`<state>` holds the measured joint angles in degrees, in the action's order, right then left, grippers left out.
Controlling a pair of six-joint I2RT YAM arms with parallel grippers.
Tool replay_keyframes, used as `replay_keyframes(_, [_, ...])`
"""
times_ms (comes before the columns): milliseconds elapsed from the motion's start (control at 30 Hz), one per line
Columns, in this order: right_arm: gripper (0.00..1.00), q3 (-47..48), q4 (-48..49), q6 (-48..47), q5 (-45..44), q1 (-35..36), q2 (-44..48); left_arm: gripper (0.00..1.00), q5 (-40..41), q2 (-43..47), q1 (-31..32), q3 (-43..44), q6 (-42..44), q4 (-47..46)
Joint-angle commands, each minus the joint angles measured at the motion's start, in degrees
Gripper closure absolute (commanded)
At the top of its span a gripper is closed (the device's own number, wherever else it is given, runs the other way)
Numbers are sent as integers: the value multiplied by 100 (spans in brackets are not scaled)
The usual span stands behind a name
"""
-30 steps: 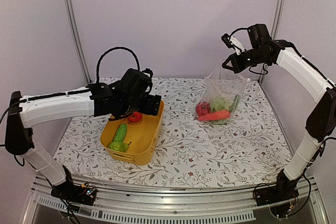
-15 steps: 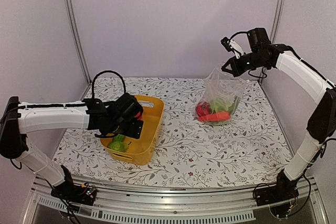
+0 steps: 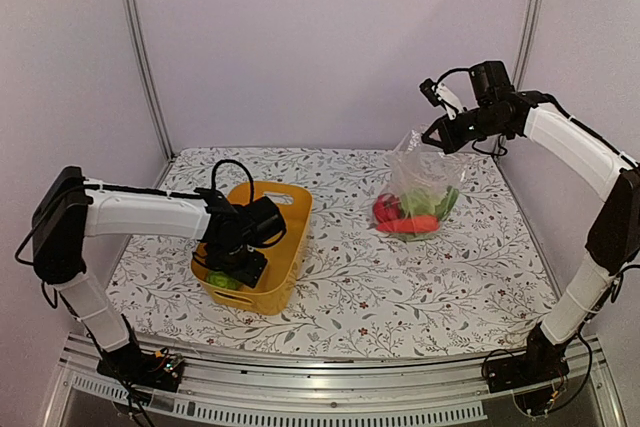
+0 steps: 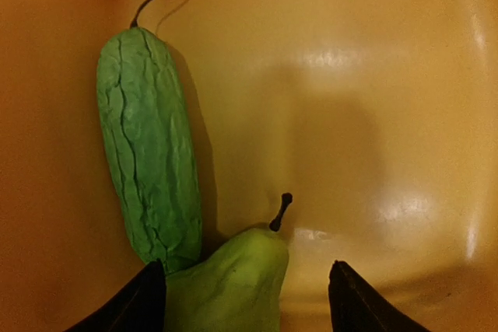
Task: Place the food in the zip-top bag and seal the zipper
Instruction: Pick up the fake fruit from the bin.
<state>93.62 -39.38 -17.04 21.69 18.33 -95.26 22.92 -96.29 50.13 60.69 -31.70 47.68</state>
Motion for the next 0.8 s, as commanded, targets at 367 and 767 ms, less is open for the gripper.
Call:
replay_keyframes(367, [100, -143, 105, -65, 108, 24, 175, 37, -268, -528, 32, 189, -16, 1005])
replay_keyframes(767, [100, -126, 101, -76, -29, 28, 199, 50, -37, -383, 37, 787, 121, 1178])
